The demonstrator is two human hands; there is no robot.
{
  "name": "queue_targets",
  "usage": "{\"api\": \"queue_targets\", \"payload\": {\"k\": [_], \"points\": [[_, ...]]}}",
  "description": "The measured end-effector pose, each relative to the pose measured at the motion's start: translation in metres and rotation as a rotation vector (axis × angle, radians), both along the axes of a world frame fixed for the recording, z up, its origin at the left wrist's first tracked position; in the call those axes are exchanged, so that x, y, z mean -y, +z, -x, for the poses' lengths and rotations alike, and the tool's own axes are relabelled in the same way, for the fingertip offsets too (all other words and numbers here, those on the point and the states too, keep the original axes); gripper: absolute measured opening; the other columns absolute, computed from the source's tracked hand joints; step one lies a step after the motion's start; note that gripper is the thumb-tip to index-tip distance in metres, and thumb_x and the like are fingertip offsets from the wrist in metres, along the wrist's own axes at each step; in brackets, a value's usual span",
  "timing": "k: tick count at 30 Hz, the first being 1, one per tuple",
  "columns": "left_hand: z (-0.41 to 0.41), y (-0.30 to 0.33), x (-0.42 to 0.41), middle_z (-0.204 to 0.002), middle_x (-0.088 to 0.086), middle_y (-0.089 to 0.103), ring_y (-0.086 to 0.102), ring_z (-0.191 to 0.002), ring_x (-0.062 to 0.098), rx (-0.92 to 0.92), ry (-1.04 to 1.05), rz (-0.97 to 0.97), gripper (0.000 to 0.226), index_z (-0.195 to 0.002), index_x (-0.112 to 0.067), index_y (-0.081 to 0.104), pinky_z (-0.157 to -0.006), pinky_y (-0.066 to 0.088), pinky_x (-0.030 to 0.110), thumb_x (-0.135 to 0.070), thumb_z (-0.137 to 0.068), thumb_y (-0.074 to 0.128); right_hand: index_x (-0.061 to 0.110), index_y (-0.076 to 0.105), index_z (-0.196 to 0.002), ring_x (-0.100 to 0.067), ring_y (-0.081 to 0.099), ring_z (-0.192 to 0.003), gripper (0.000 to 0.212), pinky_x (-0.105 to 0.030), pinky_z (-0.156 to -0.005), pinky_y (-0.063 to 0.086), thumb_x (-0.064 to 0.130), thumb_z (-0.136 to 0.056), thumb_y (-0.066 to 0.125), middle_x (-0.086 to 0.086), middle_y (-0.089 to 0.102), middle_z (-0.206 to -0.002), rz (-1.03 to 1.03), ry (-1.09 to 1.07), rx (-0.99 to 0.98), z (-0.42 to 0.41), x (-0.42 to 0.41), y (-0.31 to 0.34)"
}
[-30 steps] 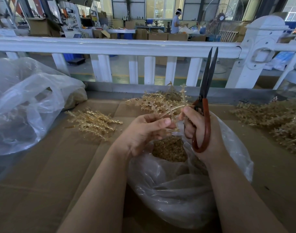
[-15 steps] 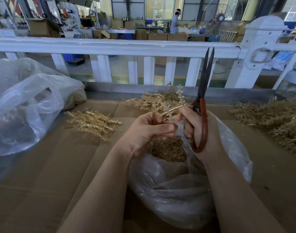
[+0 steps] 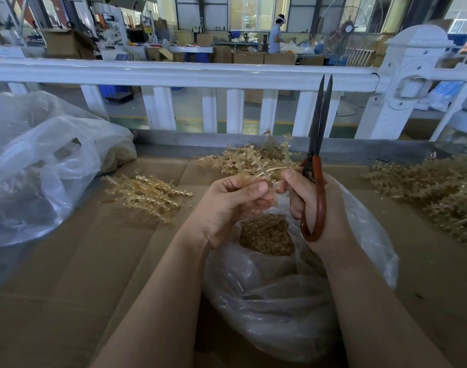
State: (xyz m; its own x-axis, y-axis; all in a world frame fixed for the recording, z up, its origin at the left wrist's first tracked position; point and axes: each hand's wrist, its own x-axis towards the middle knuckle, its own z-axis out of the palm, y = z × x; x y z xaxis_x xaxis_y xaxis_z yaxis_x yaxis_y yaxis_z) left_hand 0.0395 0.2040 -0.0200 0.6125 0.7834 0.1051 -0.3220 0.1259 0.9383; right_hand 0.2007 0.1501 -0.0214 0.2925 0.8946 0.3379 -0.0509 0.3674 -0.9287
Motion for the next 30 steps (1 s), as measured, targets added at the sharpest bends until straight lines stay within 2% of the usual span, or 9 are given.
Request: {"api": "queue_targets", "payload": {"k": [4,8,11,14,18,20,23,26,30], "points": [[0.0,-0.001,-0.001,-0.075,0.002,0.072,0.064,-0.07,0.012,-0.029,0.012,-0.025,0.016,-0.079,-0.015,0.078,-0.076,0.056,0.028,-0.025,-0.067,0.082,0.005,0.063,-0.081,-0.01,0.031,-0.04,0.021,-0.023,-0.039,0.023,0.016,-0.099,0.061,0.007,0.046,-0.048,0.017,-0.021,0.006,0.001,0.0,0.001],[-0.002,-0.003,0.0,-0.071,0.004,0.067,0.06,-0.063,0.011,-0.047,0.025,-0.076,0.01,-0.079,-0.01,0.075,-0.064,0.052,0.024,-0.017,-0.073,0.077,0.01,0.063,-0.08,-0.011,0.034,-0.041,0.017,-0.021,-0.039,0.027,0.015,-0.096,0.065,0.005,0.045,-0.049,0.037,-0.038,0.006,0.003,0.0,0.001],[-0.002,-0.004,-0.001,-0.072,0.005,0.068,0.063,-0.067,0.012,-0.026,0.059,-0.101,0.009,-0.08,-0.01,0.076,-0.067,0.053,0.024,-0.017,-0.075,0.075,0.009,0.064,-0.08,-0.004,0.045,-0.041,0.017,-0.012,-0.042,0.035,0.017,-0.095,0.066,0.007,0.049,-0.046,0.001,-0.047,0.006,0.004,0.0,0.0],[-0.002,-0.004,-0.004,-0.074,0.004,0.072,0.066,-0.069,0.011,0.048,0.157,-0.106,0.009,-0.08,-0.008,0.074,-0.069,0.054,0.023,-0.016,-0.078,0.071,0.004,0.066,-0.083,0.001,0.055,-0.045,0.034,-0.008,-0.048,0.041,0.038,-0.083,0.069,0.01,0.057,-0.048,-0.024,-0.082,0.032,0.004,-0.001,0.0],[0.001,-0.004,-0.009,-0.074,0.0,0.073,0.068,-0.072,0.011,0.049,0.342,-0.205,0.008,-0.084,-0.007,0.07,-0.073,0.054,0.024,-0.015,-0.084,0.067,0.014,0.068,-0.082,-0.006,0.064,-0.068,0.046,-0.017,-0.066,0.05,0.058,-0.075,0.075,0.0,0.067,-0.071,-0.004,-0.263,0.298,0.002,-0.008,-0.008],[0.002,-0.004,-0.01,-0.075,0.0,0.072,0.068,-0.074,0.011,0.031,0.419,-0.243,0.007,-0.085,-0.007,0.066,-0.076,0.055,0.026,-0.008,-0.091,0.064,0.027,0.063,-0.082,-0.003,0.062,-0.071,0.041,-0.023,-0.068,0.047,0.066,-0.073,0.073,0.016,0.065,-0.073,0.03,-0.276,0.43,0.001,-0.01,-0.013],[0.005,-0.004,-0.012,-0.077,0.001,0.071,0.068,-0.079,0.014,0.031,0.514,-0.248,0.01,-0.085,-0.009,0.065,-0.082,0.056,0.029,-0.004,-0.094,0.062,0.038,0.059,-0.086,0.012,0.059,-0.083,0.047,-0.014,-0.063,0.038,0.082,-0.067,0.059,0.031,0.063,-0.081,0.092,-0.316,0.707,0.001,-0.012,-0.018],[0.006,-0.004,-0.014,-0.073,0.001,0.068,0.065,-0.071,0.011,0.059,0.567,-0.246,0.011,-0.083,-0.004,0.061,-0.071,0.053,0.024,-0.006,-0.093,0.064,0.036,0.059,-0.093,0.005,0.059,-0.079,0.058,-0.012,-0.062,0.039,0.087,-0.068,0.052,0.024,0.063,-0.082,0.077,-0.354,0.915,0.004,-0.011,-0.023],[0.008,-0.002,-0.015,-0.065,-0.004,0.06,0.055,-0.061,0.007,0.104,0.57,-0.292,0.017,-0.093,0.008,0.059,-0.062,0.046,0.019,-0.008,-0.093,0.065,0.032,0.061,-0.098,-0.003,0.059,-0.081,0.062,-0.02,-0.064,0.047,0.086,-0.07,0.051,0.019,0.065,-0.089,0.069,-0.393,0.992,0.005,-0.011,-0.022]]}}
